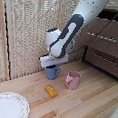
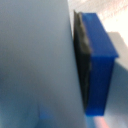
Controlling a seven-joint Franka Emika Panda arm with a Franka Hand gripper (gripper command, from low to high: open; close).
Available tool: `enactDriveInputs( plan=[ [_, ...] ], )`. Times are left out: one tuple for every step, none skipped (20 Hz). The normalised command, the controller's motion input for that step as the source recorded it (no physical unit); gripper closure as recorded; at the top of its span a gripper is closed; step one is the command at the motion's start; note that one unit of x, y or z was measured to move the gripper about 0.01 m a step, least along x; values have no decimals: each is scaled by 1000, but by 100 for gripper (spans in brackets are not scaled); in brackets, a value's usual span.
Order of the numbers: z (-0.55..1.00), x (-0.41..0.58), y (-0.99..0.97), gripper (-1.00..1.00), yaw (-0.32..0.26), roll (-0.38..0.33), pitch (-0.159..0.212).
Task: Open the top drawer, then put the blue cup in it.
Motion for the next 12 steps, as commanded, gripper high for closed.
enactDriveInputs(
  plan=[
    [1000,-286,146,100,-189,38,-65],
    [940,-286,77,100,-236,66,-75],
    [937,-166,63,100,-275,47,-80],
    [897,-106,66,100,-294,35,-78],
    [860,-83,49,100,-301,38,-66],
    [851,-49,57,100,-320,0,-68],
    [854,-46,31,100,-318,6,-57],
    [871,-37,6,100,-318,4,-45],
    [914,0,23,100,-317,0,-33],
    [920,0,14,100,-316,0,-30],
    [903,0,6,100,-319,0,-32],
    [883,0,0,100,-330,0,-22]
  ],
)
